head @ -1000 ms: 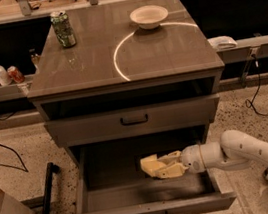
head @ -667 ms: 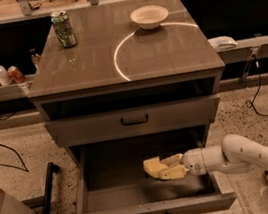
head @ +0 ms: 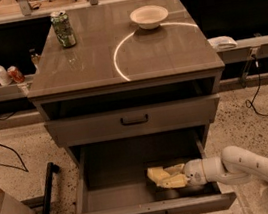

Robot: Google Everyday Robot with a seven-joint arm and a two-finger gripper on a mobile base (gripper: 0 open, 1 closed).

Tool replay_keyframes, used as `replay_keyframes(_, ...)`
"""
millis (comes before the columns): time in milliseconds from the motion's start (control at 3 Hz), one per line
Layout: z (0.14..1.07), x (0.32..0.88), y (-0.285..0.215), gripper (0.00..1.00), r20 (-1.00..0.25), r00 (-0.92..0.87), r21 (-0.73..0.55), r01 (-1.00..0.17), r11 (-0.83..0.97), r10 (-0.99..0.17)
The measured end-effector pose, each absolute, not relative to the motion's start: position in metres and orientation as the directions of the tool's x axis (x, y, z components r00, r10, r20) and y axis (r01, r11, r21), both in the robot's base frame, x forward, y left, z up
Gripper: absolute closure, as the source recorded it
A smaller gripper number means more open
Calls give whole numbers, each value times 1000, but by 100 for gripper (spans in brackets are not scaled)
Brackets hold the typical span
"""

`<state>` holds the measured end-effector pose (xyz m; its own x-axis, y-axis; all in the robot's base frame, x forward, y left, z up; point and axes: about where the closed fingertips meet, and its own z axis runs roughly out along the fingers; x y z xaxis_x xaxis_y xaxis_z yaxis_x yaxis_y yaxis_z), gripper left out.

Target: Place sponge into middle drawer

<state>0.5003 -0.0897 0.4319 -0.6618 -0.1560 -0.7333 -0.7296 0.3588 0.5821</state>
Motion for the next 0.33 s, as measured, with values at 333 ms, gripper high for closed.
replay_keyframes(333, 433, 500, -88, 0, -735, -660, 581, -732, 354, -158)
